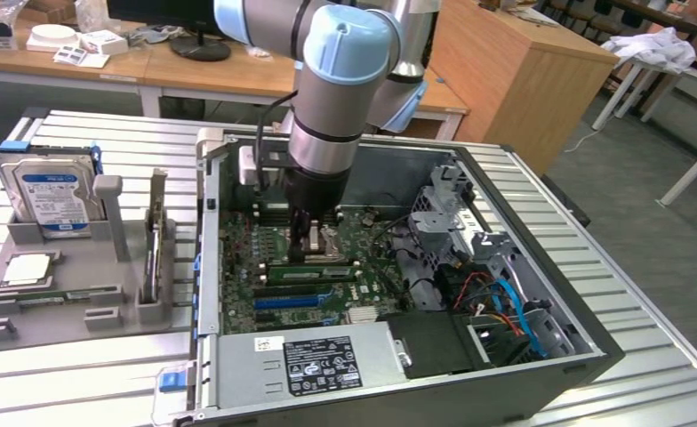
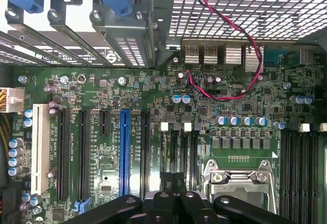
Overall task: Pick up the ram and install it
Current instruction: 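Press down the ram until it locks into place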
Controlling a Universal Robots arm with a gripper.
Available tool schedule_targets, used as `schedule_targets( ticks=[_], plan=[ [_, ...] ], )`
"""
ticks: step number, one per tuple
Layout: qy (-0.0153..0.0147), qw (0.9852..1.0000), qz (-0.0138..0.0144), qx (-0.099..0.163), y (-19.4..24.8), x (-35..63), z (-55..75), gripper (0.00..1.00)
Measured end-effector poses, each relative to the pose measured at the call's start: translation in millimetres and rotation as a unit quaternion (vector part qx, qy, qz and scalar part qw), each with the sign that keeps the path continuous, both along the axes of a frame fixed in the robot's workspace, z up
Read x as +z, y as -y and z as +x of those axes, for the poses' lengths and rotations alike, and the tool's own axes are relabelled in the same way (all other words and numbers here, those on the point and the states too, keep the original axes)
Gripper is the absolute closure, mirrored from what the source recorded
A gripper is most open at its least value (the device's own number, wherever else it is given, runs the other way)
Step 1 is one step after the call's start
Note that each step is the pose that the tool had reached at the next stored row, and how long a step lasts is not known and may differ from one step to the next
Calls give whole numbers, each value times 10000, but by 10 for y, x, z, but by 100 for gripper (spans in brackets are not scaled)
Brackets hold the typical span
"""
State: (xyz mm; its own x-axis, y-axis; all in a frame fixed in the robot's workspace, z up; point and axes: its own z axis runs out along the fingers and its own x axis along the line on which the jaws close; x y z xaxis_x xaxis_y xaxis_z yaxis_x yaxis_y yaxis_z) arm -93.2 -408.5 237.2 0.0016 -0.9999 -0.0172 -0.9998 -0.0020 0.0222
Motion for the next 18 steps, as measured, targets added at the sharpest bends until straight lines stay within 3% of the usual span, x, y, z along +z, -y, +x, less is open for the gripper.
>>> schedule_targets(
  ticks=[18],
  plan=[
    [-1, 10000, -1, 0, 0, -46, 0, 89]
  ],
)
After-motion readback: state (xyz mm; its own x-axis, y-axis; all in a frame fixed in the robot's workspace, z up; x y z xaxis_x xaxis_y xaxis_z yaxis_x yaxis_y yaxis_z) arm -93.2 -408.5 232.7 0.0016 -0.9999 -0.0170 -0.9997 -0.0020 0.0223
